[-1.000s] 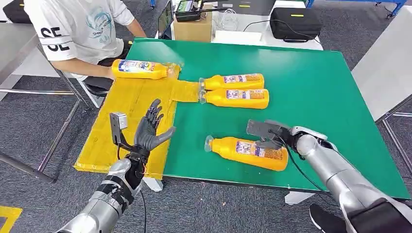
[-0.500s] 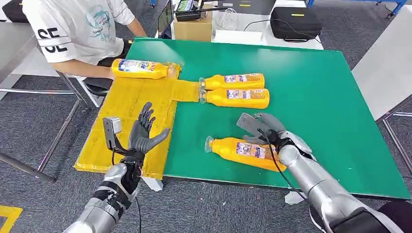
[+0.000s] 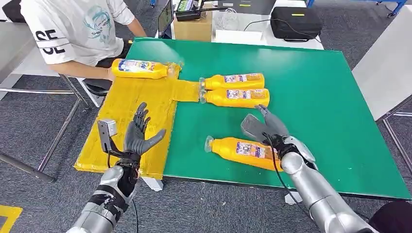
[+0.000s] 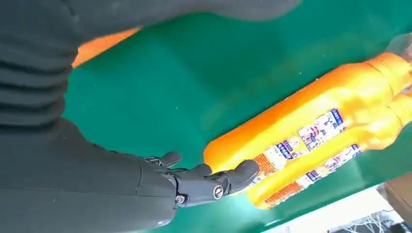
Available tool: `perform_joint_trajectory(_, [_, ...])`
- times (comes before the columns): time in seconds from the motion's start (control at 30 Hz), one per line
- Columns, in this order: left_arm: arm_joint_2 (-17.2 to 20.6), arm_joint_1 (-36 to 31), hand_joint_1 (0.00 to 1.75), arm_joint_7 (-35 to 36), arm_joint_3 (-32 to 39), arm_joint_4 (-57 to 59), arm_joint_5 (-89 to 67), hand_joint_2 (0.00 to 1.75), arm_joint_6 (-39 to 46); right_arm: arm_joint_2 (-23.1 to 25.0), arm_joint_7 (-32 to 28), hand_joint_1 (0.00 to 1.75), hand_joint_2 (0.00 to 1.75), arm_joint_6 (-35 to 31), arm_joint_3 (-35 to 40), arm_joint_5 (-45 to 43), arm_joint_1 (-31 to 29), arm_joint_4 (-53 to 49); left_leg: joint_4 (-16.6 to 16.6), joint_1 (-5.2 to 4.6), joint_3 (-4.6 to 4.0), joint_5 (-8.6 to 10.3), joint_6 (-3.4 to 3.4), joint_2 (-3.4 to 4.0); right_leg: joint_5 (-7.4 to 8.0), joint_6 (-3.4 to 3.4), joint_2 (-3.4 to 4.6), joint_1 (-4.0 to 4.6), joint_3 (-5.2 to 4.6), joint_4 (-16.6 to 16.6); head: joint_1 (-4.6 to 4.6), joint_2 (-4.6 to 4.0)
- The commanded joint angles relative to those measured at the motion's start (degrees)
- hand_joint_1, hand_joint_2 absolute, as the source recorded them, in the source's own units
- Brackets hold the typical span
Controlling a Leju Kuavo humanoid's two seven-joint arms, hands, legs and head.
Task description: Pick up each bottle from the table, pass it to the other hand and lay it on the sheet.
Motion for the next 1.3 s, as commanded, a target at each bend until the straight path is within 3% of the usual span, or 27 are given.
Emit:
perform_joint_trajectory(0.03, [0.6, -1.1, 0.0, 0.1, 1.2, 1.0, -0.5, 1.75, 0.2, 0.3, 0.2, 0.0, 0.0, -0.1, -1.0, 0.4, 1.3, -3.6, 0.0, 0.03, 0.2, -0.11, -0.09, 0.11, -0.09, -0.12, 0.05, 0.05, 0.18, 0.0, 0.0, 0.0])
perform_joint_trajectory(0.5, [0.3, -0.9, 0.0, 0.0, 2.0, 0.7, -0.8, 1.75, 0.2, -0.9, 1.5, 0.0, 0.0, 2.5, 0.9, 4.4, 5.6, -7.2, 0.0, 0.05, 0.12, -0.06, -0.06, 0.03, -0.05, -0.08, -0.01, 0.06, 0.12, 0.0, 0.0, 0.0])
perform_joint_trajectory(0.53, [0.1, -0.9, 0.0, 0.0, 2.3, 0.9, -0.8, 1.75, 0.3, -1.1, 1.6, 0.0, 1.75, 2.6, 1.6, 5.6, 7.8, -9.0, 0.0, 0.09, 0.3, -0.15, -0.1, 0.08, -0.13, -0.15, 0.0, 0.11, 0.3, 0.0, 0.02, 0.0])
perform_joint_trajectory(0.67, [-0.1, -0.8, 0.0, -0.1, 2.8, 1.0, -0.7, 1.75, -0.2, -1.5, 3.5, 0.0, 1.75, 2.1, 2.6, 10.0, 11.2, -11.5, 0.0, 0.07, 0.24, -0.13, -0.1, 0.03, -0.12, -0.14, -0.03, 0.08, 0.24, -0.1, 0.0, 0.0])
perform_joint_trajectory(1.07, [-0.3, -1.0, 0.0, 0.0, 3.0, 1.5, -0.4, 1.75, -0.6, -2.7, 4.1, 0.0, 1.75, 4.8, 3.8, 11.4, 10.7, -9.3, 0.0, 0.03, 0.07, -0.07, -0.06, 0.04, -0.04, -0.08, 0.0, 0.02, 0.06, -0.1, 0.0, 0.0])
perform_joint_trajectory(1.23, [-0.2, -0.6, 0.0, 0.0, 3.8, 1.9, 0.5, 1.75, -1.9, -7.1, 5.5, 0.0, 1.75, 10.1, 8.2, 15.8, 6.9, -6.7, 0.0, 0.05, 0.3, -0.19, -0.11, 0.11, -0.15, -0.15, 0.02, 0.06, 0.28, 0.0, 0.0, 0.0])
perform_joint_trajectory(1.3, [-0.1, -0.6, 0.0, -0.1, 4.1, 2.2, 0.5, 1.75, -2.1, -8.4, 4.8, 0.17, 1.75, 11.5, 8.8, 15.9, 5.4, -6.1, 0.0, 0.0, 0.13, -0.09, -0.05, 0.08, -0.07, -0.08, 0.02, 0.01, 0.11, 0.0, 0.0, -0.02])
